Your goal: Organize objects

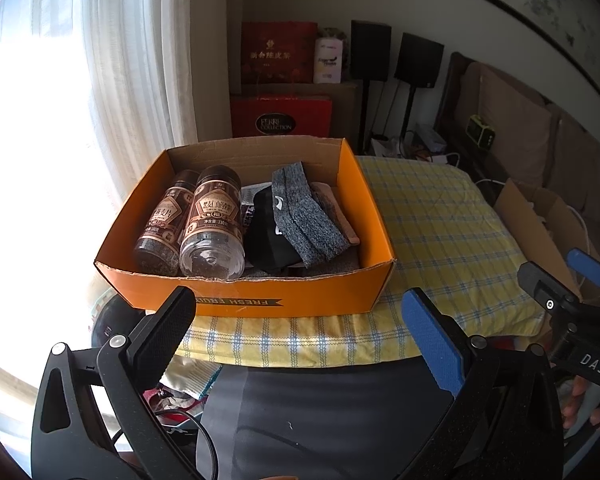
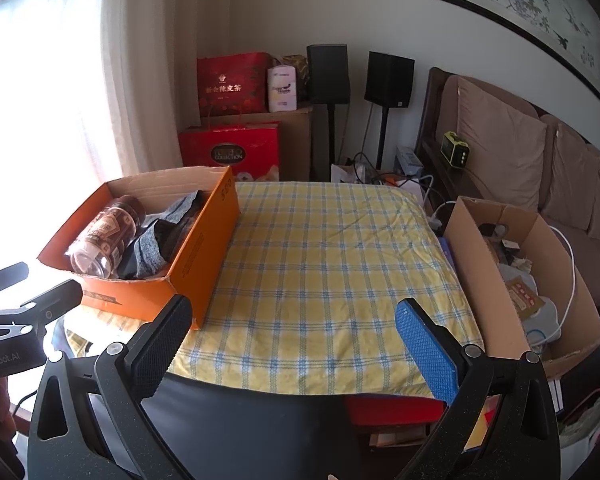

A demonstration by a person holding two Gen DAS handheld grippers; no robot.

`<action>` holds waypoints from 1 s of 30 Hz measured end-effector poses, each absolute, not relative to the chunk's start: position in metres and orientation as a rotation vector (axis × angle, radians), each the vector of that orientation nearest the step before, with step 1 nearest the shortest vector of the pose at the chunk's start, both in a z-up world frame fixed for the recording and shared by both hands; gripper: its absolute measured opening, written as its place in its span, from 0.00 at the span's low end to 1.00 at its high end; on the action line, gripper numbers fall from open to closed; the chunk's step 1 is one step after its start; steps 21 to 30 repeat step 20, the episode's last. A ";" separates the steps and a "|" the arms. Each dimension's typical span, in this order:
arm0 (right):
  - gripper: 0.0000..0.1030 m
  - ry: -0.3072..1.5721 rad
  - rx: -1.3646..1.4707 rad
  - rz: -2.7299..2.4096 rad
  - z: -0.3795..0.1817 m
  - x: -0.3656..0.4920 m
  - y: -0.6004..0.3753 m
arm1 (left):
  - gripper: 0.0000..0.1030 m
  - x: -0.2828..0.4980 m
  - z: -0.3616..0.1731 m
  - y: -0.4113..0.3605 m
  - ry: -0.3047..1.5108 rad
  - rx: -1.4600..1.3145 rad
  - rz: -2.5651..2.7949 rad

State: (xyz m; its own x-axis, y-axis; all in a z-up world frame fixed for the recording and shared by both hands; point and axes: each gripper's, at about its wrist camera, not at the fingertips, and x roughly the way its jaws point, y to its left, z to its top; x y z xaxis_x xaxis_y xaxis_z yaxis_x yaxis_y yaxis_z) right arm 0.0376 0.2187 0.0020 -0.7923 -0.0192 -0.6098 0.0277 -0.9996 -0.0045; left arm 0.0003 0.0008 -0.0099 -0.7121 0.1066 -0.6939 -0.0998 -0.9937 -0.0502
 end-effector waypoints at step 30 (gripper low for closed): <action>0.99 0.025 1.005 -2.945 0.001 0.038 0.216 | 1.00 0.000 -0.008 0.000 -0.017 -1.132 2.824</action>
